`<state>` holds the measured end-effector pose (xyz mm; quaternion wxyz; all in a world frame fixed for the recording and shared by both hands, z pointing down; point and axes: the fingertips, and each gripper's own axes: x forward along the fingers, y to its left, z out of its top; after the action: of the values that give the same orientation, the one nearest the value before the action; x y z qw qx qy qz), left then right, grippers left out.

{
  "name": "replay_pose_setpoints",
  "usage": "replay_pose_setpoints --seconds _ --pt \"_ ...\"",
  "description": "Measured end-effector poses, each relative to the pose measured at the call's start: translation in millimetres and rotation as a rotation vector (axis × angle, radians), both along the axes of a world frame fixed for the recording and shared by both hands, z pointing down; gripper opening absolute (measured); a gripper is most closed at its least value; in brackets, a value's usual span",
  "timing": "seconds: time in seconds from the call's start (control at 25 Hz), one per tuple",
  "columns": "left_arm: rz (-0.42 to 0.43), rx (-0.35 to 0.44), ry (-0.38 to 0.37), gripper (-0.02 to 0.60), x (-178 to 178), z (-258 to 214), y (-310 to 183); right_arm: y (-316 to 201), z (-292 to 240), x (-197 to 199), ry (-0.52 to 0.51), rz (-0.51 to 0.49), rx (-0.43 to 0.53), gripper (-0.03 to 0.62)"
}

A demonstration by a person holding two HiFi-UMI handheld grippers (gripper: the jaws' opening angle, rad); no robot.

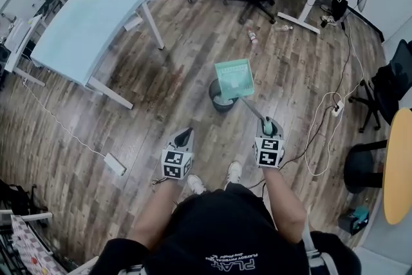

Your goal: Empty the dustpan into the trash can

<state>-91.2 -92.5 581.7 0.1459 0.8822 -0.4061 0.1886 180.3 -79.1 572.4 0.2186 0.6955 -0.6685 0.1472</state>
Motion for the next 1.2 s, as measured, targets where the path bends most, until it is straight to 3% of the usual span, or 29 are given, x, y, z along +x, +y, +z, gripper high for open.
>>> replay_pose_setpoints --seconds 0.56,1.2 --pt "0.069 -0.003 -0.001 0.023 44.5 0.8 0.4 20.1 10.0 70.8 -0.004 0.157 -0.024 0.1" --pt "0.043 -0.039 -0.008 0.023 73.4 14.5 -5.5 18.2 93.6 125.1 -0.022 0.205 -0.221 0.1"
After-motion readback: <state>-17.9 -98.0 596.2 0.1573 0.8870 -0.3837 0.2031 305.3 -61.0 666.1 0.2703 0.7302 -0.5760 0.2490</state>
